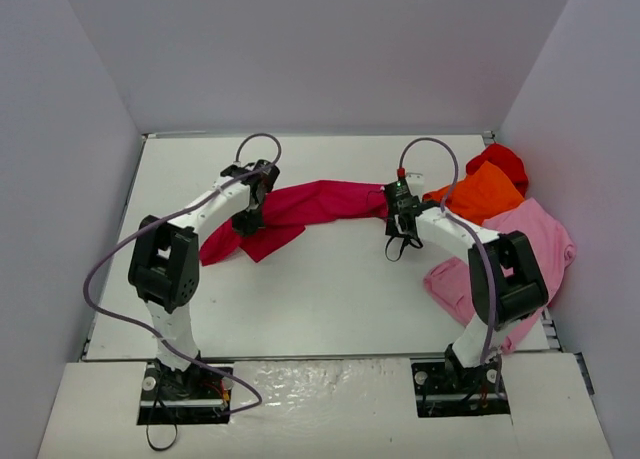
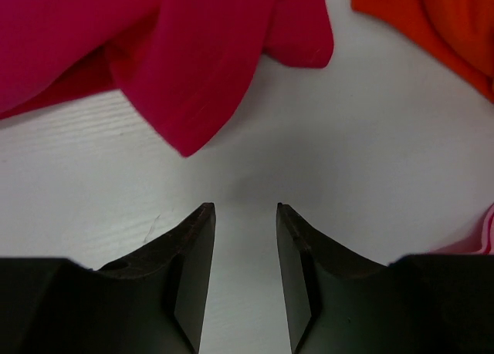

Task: Fold and stack the t-shirts
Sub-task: Flatten out the tshirt

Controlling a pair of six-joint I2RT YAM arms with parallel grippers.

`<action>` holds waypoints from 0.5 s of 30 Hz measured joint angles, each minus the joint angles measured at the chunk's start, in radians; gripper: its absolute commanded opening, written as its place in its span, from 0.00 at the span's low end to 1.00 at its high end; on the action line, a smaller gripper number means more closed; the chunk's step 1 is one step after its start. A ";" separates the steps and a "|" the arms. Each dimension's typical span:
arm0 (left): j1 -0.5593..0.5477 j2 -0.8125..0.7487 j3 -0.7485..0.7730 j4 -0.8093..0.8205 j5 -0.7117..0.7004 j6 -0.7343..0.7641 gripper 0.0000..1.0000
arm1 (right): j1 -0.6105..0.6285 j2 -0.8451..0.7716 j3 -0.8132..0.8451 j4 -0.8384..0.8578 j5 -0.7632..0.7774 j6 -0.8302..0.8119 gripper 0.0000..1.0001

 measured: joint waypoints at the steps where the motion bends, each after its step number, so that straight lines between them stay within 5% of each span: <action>1: 0.000 -0.018 0.000 -0.005 -0.003 0.002 0.00 | -0.008 0.018 0.008 0.008 0.000 -0.006 0.33; 15: 0.016 -0.100 -0.006 -0.038 -0.022 0.027 0.00 | -0.017 0.124 0.091 0.065 -0.054 -0.028 0.32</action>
